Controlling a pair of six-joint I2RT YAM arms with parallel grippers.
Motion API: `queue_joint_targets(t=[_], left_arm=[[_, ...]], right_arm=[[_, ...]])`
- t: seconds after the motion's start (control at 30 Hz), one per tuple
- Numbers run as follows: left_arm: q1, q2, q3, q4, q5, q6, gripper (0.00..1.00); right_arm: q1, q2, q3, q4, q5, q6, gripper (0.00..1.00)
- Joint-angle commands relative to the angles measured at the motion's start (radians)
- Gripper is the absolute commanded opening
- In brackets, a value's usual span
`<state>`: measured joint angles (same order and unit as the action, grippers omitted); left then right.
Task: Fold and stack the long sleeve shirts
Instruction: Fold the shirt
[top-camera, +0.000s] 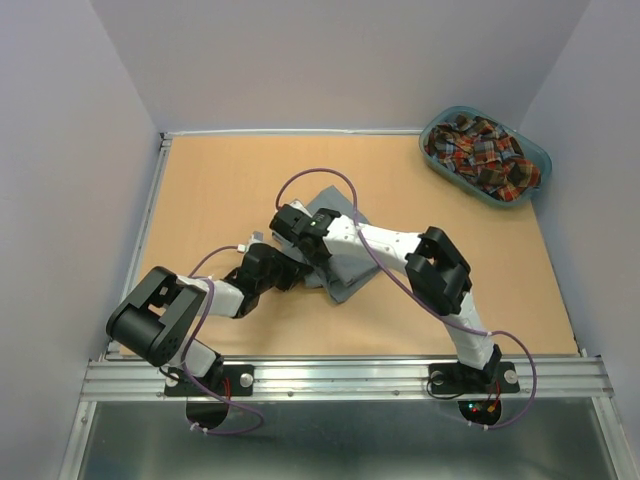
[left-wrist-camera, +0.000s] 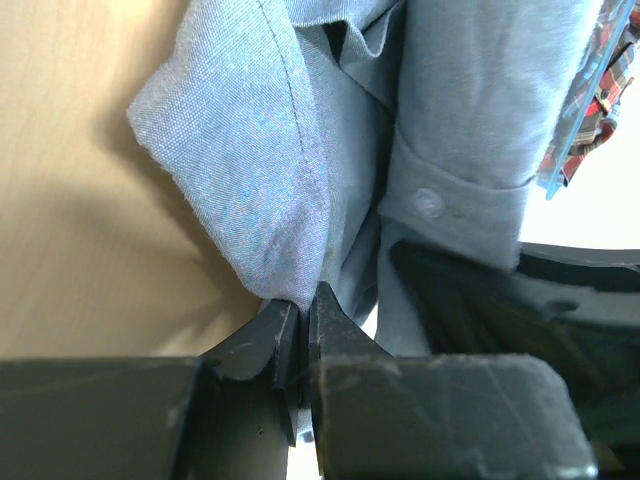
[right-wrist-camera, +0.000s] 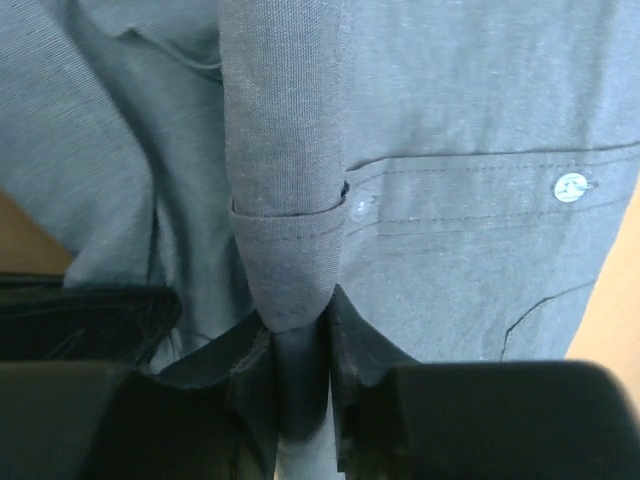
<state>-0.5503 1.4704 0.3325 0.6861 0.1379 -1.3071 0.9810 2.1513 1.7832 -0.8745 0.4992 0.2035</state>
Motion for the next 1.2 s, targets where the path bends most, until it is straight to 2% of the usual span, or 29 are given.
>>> queue_joint_targets(t=[0.0, 0.1, 0.2, 0.33, 0.47, 0.5, 0.6, 0.63, 0.73, 0.87, 0.97, 1.0, 1.03, 1.17], left_arm=[[-0.008, -0.027, -0.026, 0.044, -0.026, -0.003, 0.14], [-0.008, -0.041, -0.035, 0.033, -0.038, -0.006, 0.17], [-0.008, -0.056, -0.044, 0.010, -0.050, -0.014, 0.25], [-0.008, -0.123, -0.058, -0.028, -0.075, -0.023, 0.37], [-0.005, -0.220, -0.058, -0.149, -0.130, -0.012, 0.50], [-0.004, -0.238, -0.056, -0.170, -0.130, 0.000, 0.58], [0.013, -0.317, -0.047, -0.273, -0.187, 0.029, 0.68], [0.021, -0.359, -0.040, -0.327, -0.205, 0.054, 0.76], [0.032, -0.429, -0.007, -0.423, -0.238, 0.113, 0.84], [0.038, -0.537, 0.115, -0.583, -0.323, 0.202, 0.84], [0.041, -0.535, 0.219, -0.583, -0.362, 0.288, 0.79], [0.041, -0.519, 0.247, -0.573, -0.365, 0.310, 0.77], [0.041, -0.497, 0.276, -0.559, -0.365, 0.336, 0.70], [0.043, -0.269, 0.489, -0.520, -0.311, 0.426, 0.54]], right_arm=[[0.021, -0.013, -0.016, 0.012, -0.057, 0.034, 0.34], [0.021, -0.033, -0.033, 0.019, -0.108, 0.033, 0.46], [0.022, -0.083, -0.050, 0.040, -0.209, 0.033, 0.57], [0.021, -0.195, -0.070, 0.089, -0.257, 0.057, 0.61], [0.019, -0.295, -0.111, 0.134, -0.245, 0.066, 0.66], [0.012, -0.310, -0.137, 0.150, -0.251, 0.071, 0.66], [-0.004, -0.372, -0.186, 0.176, -0.257, 0.086, 0.66], [-0.016, -0.408, -0.230, 0.202, -0.258, 0.097, 0.66], [-0.057, -0.471, -0.307, 0.279, -0.281, 0.122, 0.64], [-0.134, -0.582, -0.477, 0.417, -0.451, 0.163, 0.61], [-0.189, -0.648, -0.595, 0.550, -0.598, 0.183, 0.57], [-0.199, -0.662, -0.629, 0.589, -0.626, 0.191, 0.56], [-0.221, -0.672, -0.655, 0.659, -0.651, 0.200, 0.51], [-0.271, -0.691, -0.760, 0.790, -0.775, 0.272, 0.35]])
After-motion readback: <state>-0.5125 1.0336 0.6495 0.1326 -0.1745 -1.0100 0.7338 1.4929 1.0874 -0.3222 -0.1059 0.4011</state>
